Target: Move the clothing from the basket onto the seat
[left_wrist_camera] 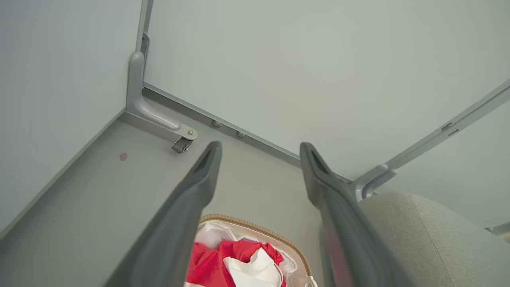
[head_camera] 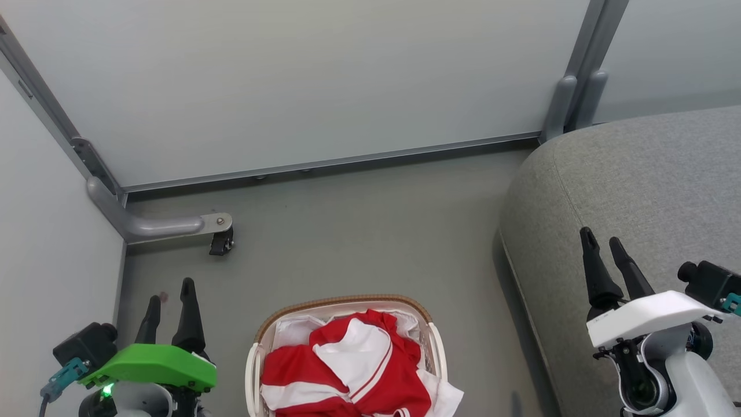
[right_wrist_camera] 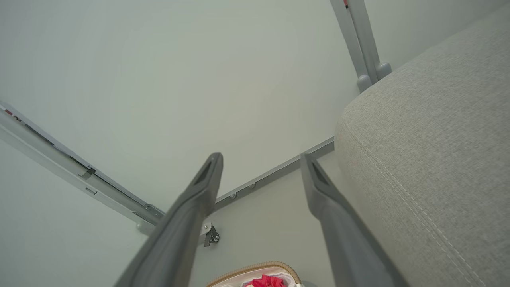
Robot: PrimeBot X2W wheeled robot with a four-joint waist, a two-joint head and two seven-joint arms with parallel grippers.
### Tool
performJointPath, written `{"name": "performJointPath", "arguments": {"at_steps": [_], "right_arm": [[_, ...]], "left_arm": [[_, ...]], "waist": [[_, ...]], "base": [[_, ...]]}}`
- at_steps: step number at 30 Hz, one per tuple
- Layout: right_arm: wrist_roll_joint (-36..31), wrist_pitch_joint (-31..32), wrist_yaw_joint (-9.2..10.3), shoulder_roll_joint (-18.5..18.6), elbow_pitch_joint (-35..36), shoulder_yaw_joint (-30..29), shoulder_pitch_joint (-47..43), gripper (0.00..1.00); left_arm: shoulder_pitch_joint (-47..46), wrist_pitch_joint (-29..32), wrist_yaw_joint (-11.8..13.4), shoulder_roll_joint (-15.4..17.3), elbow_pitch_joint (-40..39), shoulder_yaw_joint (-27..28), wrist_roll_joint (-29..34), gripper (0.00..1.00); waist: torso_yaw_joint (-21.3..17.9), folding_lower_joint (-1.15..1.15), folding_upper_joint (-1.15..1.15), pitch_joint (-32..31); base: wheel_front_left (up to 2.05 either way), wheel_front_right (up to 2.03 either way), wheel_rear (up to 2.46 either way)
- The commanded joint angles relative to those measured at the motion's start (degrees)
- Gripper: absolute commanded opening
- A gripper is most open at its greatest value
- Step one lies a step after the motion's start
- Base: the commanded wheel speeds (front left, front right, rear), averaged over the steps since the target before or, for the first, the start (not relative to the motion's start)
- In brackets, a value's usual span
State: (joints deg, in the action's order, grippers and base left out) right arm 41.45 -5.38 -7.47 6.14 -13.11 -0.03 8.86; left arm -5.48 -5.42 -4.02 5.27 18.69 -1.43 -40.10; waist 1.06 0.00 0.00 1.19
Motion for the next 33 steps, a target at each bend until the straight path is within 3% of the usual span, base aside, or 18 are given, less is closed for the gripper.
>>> {"name": "performJointPath", "arguments": {"at_steps": [1,33], "right_arm": [[-2.0,-0.7,-0.02,0.6,0.5,0.4,0.6,1.0],[-21.2,-5.5,-0.03,-0.6,1.0,2.8,-2.7,1.0]], "left_arm": [[-0.9,-0.7,0.4,0.7,-0.3,-0.3,1.9,1.0],[3.0,-5.5,3.7,-0.1,-0.1,-2.3,21.0,1.0]], "waist": [[0.0,0.0,0.0,0.0],[-0.6,0.0,0.0,-0.4]], "base": [[0.0,0.0,0.0],[0.0,0.0,0.0]]}}
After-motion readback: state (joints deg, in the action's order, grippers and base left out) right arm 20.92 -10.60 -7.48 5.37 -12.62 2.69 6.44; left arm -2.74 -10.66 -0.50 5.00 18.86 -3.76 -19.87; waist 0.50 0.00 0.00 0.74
